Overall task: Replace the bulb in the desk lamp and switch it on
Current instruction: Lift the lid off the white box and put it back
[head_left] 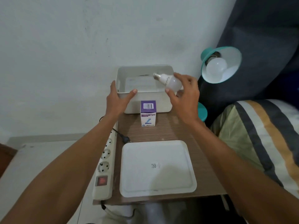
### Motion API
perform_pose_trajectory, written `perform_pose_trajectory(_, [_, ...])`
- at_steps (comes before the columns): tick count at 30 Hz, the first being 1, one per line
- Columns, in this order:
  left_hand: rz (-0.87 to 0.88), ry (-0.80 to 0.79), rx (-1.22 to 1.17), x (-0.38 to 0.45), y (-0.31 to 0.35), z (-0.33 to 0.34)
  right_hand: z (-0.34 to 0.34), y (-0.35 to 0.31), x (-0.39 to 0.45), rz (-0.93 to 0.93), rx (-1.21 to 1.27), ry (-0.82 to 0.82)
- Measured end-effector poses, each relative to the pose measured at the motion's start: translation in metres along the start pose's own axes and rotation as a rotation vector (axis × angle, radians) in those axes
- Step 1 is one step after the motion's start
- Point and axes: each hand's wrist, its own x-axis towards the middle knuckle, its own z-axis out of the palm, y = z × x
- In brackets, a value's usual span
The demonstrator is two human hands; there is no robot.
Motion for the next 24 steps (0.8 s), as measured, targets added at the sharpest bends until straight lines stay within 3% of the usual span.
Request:
perform_pose_trajectory(6, [0.027, 0.034, -0.053, -0.001, -0.002, 0.007, 0.035, -0.016, 0.060, 0.098, -0.131, -0.205])
perform_pose_trajectory(20, [0.001, 0.043, -0.054, 0.002, -0.005, 0.010, 0.076, -0.009, 0.083, 0.337, -0.328, -0.631])
perform_pose_trajectory(22, [-0.016, 0.024, -0.053, 0.002, -0.002, 0.008, 0.075, -0.010, 0.084, 0.338, -0.324, -0.646])
perform_pose_trajectory(24, [-0.066, 0.010, -0.040, 0.001, 0.003, 0.005, 0.069, -0.012, 0.079, 0.306, -0.303, -0.559])
